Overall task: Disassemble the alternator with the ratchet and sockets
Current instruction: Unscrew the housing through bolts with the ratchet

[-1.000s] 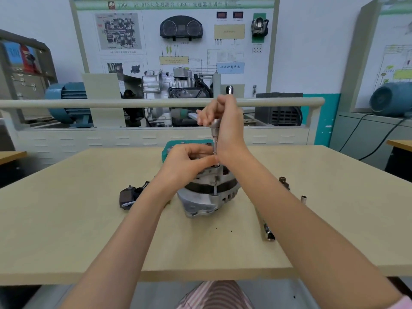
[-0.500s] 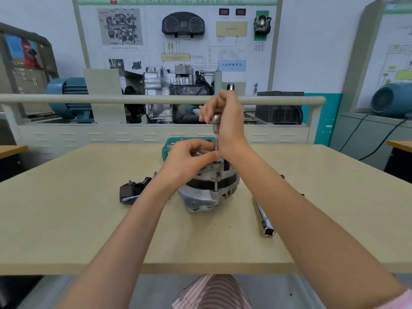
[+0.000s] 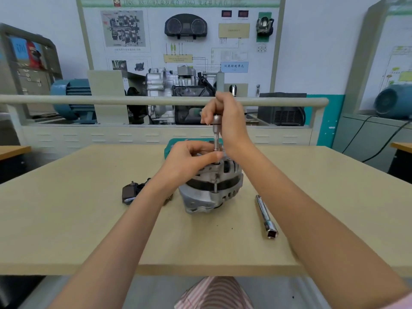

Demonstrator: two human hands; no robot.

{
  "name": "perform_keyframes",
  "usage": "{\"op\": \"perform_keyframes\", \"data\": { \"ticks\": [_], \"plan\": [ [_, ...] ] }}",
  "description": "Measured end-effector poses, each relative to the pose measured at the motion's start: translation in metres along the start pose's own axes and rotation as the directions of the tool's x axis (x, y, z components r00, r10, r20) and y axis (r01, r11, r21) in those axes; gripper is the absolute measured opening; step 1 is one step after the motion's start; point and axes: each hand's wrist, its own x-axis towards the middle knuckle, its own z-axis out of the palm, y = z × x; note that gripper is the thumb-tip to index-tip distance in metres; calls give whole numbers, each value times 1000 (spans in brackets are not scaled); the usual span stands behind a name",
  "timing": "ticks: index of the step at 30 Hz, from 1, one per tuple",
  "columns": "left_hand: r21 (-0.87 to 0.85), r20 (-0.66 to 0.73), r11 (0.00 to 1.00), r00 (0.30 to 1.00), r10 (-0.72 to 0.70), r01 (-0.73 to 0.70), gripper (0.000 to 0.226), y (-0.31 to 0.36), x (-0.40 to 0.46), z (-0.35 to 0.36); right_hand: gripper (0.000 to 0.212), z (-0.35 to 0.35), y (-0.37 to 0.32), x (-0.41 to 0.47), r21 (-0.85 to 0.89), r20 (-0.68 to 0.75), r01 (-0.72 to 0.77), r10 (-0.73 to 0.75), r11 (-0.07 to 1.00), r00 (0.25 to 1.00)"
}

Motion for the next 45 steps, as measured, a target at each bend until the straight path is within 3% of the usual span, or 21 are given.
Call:
{"op": "perform_keyframes", "data": {
  "ticks": [3,5,7,9,12,14,15,17,19,20,23,24,26,29,31,33,36,39,41,43,45],
  "plan": [
    [16,-48,1000,999,11,-10,27,1,0,1,25,10,16,-22,-463,-111,220,-302,859,947],
    [132,-91,991,995,42,-29,30,3,2,5,18,20,22,-34,-814,-176,137,-464,564,868],
    [216,-102,975,992,71,-48,23,3,3,8,24,23,16,-29,-909,-152,49,-438,413,886],
    [124,-95,992,995,40,-28,24,4,0,6,36,15,4,-15,-827,-25,140,-284,544,959],
    [3,7,1000,1000,0,0,14,2,-2,1,53,-1,-8,5,-297,25,0,7,955,1000],
    [-13,27,1000,999,-18,18,13,1,-1,-1,57,-5,-7,5,41,23,-103,102,994,995],
    [-19,16,999,1000,-27,27,13,1,-1,-1,54,-4,-5,2,101,21,-96,94,990,995],
    [-20,-16,1000,1000,-22,22,13,3,-2,0,37,-1,3,-9,-153,-10,89,-92,984,996],
    [58,-60,998,998,25,-21,21,5,-2,3,22,12,15,-25,-638,-32,237,-333,733,942],
    [121,-78,992,996,48,-38,23,6,0,5,19,20,18,-30,-827,-76,170,-406,536,911],
    [202,-110,979,993,39,-17,31,8,2,7,25,34,12,-24,-973,-92,-7,-361,231,928],
    [174,-96,985,995,18,-1,27,6,2,5,30,31,9,-17,-964,-40,40,-292,262,956],
    [77,-26,997,999,-22,24,10,4,0,1,44,17,0,-2,-783,43,117,-135,611,990],
    [6,16,1000,1000,-15,15,14,1,0,-1,49,1,-7,2,-176,59,-47,58,983,997],
    [-9,-15,1000,1000,15,-15,14,-1,-1,0,47,0,-2,-5,31,5,-49,49,998,999],
    [-22,-51,999,998,40,-41,23,0,-2,4,41,4,7,-17,-152,-115,108,-126,982,985],
    [109,-149,992,985,81,-64,30,1,-1,11,29,22,17,-31,-758,-184,187,-480,625,858],
    [191,-158,980,983,89,-58,7,2,2,16,33,28,10,-19,-949,-81,42,-369,312,926],
    [87,-98,996,994,46,-38,18,0,2,12,42,19,3,-8,-860,-10,98,-209,501,978],
    [15,-11,1000,1000,21,-21,11,0,1,6,46,7,-4,-2,-527,-56,19,-57,850,997],
    [-32,10,999,1000,4,-3,14,-3,3,2,46,-2,-3,-5,-126,-99,-50,38,991,994]
  ]
}}
